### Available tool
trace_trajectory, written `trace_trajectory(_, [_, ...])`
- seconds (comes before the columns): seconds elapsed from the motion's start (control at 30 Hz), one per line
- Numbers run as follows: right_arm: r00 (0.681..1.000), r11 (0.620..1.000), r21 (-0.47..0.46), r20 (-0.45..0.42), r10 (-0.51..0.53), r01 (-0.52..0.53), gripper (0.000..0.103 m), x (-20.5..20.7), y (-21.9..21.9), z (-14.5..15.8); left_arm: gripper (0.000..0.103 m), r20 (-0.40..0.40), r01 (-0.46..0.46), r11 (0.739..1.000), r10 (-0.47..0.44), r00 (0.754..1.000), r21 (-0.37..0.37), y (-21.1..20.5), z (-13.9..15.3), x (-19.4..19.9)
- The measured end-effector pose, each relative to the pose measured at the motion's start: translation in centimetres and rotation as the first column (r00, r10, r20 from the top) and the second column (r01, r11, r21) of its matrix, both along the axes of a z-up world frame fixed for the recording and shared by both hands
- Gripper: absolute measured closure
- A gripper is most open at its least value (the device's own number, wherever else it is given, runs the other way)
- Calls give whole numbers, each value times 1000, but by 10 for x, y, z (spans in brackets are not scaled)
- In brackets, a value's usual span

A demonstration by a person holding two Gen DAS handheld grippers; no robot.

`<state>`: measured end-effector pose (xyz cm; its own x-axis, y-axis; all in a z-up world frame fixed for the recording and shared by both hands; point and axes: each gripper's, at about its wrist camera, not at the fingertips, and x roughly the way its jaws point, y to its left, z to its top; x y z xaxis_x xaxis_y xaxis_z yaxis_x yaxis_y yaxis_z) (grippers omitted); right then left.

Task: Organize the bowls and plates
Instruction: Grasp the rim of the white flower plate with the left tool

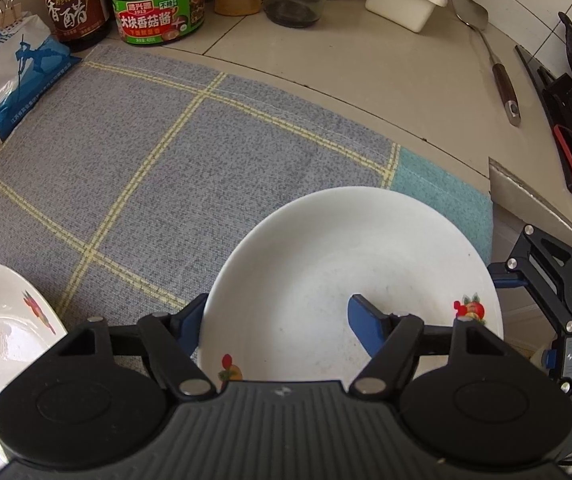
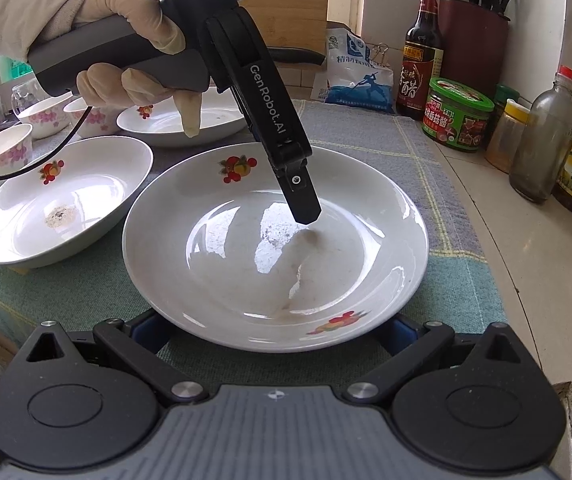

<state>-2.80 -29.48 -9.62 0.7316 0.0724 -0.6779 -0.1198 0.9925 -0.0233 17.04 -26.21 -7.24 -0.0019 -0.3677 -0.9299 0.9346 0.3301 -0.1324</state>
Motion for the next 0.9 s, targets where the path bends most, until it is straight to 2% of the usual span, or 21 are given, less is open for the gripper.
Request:
trace_trajectory(0.47, [1000, 999, -29, -24, 18, -19, 0, 18, -11, 14, 30, 5, -13, 998, 14, 1000, -67, 2, 14, 18])
trace_trajectory(0.9, [998, 996, -56, -21, 66, -67, 0, 69, -47, 22, 30, 18, -78, 992, 80, 997, -100, -28, 12, 65])
